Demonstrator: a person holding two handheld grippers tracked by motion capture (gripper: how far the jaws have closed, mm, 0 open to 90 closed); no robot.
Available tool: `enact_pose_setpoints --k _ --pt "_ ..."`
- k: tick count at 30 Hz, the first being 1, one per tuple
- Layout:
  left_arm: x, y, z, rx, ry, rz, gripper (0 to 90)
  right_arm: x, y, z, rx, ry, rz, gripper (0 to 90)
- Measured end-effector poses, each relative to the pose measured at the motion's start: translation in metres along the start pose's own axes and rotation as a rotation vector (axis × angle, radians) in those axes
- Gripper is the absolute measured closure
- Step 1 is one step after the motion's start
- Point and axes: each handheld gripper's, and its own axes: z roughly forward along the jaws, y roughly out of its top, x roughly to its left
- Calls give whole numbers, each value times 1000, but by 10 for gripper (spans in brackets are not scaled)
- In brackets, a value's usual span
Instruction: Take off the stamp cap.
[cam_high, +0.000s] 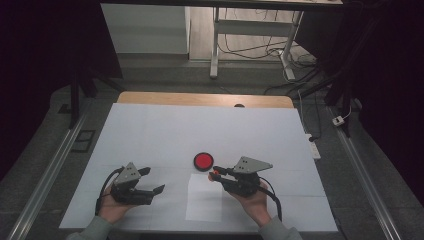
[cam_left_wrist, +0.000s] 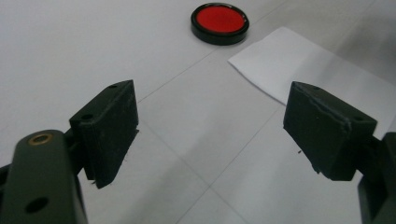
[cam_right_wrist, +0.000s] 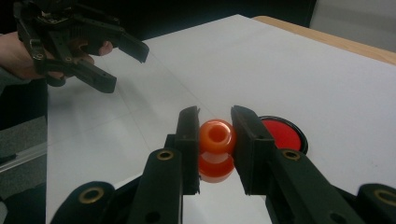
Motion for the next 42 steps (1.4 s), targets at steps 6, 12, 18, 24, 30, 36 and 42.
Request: enact_pose_setpoints --k 6,12,18,24,30,36,42 --pt "-6 10 4 -4 -22 23 187 0 0 1 3 -1 1 716" --pt "-12 19 10 -5 -41 43 188 1 0 2 4 3 0 716" --pt "-19 24 18 1 -60 58 190 1 0 2 4 4 1 716" --pt "-24 31 22 -3 -71 73 192 2 0 3 6 6 -4 716" --pt "-30 39 29 -7 -84 87 193 2 0 4 5 5 -4 716" --pt "-36 47 34 -10 -99 106 195 3 0 4 2 4 -6 716" --pt "-41 53 39 -12 -109 115 196 2 1 3 -2 3 -7 716"
